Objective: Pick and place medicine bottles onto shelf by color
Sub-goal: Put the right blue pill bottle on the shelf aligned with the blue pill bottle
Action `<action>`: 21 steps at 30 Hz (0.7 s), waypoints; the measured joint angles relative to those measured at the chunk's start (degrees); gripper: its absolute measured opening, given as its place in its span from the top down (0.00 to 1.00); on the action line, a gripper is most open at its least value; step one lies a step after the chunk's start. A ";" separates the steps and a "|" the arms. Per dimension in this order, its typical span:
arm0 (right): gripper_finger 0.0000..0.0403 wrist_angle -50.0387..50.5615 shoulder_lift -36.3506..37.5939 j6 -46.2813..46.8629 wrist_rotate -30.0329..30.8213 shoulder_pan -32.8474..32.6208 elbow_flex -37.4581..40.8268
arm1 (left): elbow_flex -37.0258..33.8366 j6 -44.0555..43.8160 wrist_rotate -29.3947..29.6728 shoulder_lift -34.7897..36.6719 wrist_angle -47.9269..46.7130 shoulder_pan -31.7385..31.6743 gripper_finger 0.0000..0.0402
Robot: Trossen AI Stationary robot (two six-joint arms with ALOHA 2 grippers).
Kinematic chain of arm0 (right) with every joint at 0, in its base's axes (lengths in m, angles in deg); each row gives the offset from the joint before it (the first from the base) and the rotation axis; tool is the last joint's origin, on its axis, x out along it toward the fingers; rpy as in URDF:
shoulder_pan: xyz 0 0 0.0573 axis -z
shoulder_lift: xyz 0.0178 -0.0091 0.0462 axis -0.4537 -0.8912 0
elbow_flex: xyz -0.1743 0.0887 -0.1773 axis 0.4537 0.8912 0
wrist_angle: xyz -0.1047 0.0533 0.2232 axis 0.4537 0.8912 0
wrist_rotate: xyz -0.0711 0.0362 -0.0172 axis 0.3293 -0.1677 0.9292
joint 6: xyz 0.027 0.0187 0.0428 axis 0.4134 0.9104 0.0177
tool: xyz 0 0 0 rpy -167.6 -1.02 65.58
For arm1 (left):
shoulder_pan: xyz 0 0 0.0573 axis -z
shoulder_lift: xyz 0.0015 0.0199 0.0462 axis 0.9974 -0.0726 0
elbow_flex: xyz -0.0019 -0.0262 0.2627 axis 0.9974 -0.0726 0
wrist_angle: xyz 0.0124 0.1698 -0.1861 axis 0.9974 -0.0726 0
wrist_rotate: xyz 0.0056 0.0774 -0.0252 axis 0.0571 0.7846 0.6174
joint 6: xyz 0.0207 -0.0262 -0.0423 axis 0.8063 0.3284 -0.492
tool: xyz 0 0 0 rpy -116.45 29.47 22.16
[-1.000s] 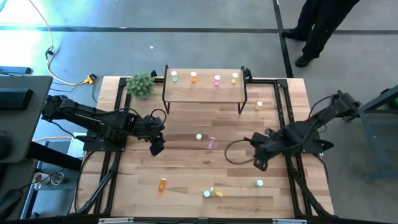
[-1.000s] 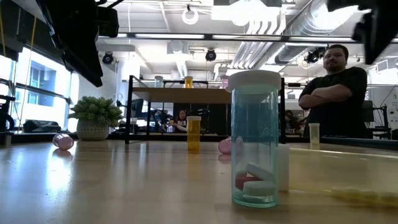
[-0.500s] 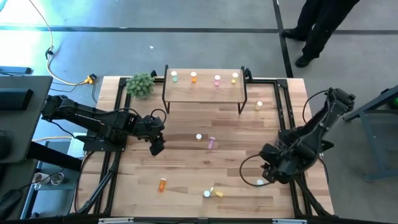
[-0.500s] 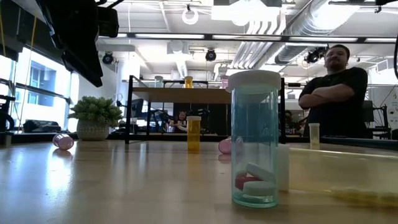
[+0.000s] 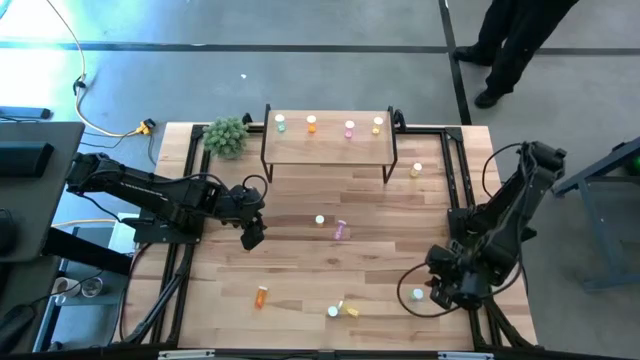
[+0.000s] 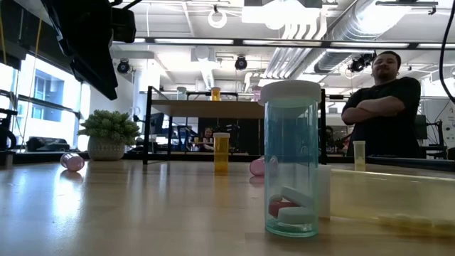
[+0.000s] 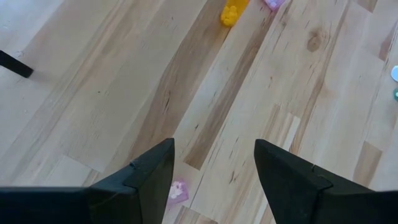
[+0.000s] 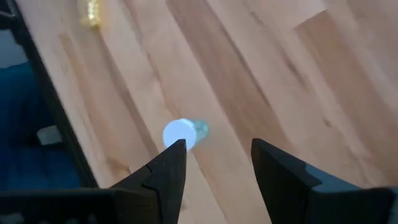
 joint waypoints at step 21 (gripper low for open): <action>0.57 -13.19 -9.36 3.36 -6.56 -8.34 5.79 | 0.00 -2.36 -0.02 0.00 0.07 0.00 0.47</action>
